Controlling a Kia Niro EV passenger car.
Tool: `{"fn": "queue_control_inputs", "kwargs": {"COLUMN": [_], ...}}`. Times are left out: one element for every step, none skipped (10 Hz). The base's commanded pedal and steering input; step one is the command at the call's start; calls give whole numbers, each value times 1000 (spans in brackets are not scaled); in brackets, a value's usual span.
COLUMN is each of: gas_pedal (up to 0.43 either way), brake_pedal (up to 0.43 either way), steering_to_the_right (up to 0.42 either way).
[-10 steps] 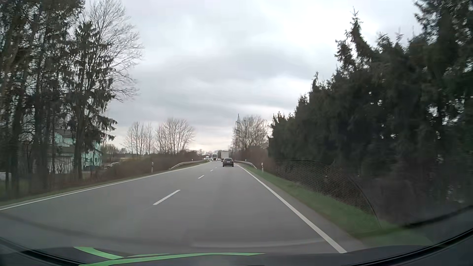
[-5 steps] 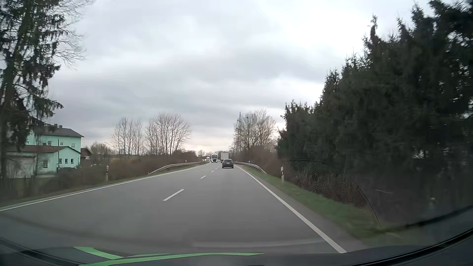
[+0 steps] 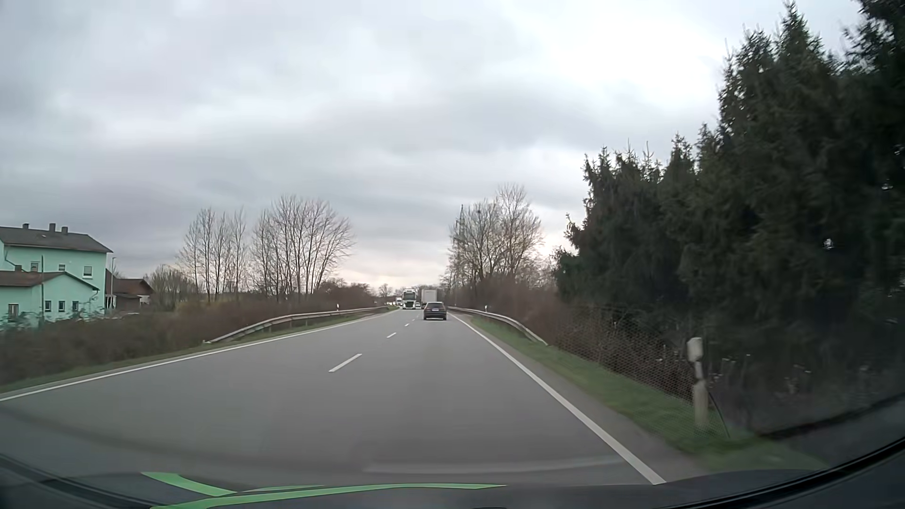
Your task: Follow the waypoints while adhering to traffic rules and regulations
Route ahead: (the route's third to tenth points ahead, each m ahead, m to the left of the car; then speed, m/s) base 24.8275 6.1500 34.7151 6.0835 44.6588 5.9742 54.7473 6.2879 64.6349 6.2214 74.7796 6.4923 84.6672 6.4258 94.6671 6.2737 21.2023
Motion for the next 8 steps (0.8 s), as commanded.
{"fn": "queue_control_inputs", "kwargs": {"gas_pedal": [150, 130, 87, 8, 0, 0, 0, 0], "brake_pedal": [0, 0, 0, 0, 0, 0, 0, 0], "steering_to_the_right": [0, 0, 0, 0, 0, 0, 0, 0]}}
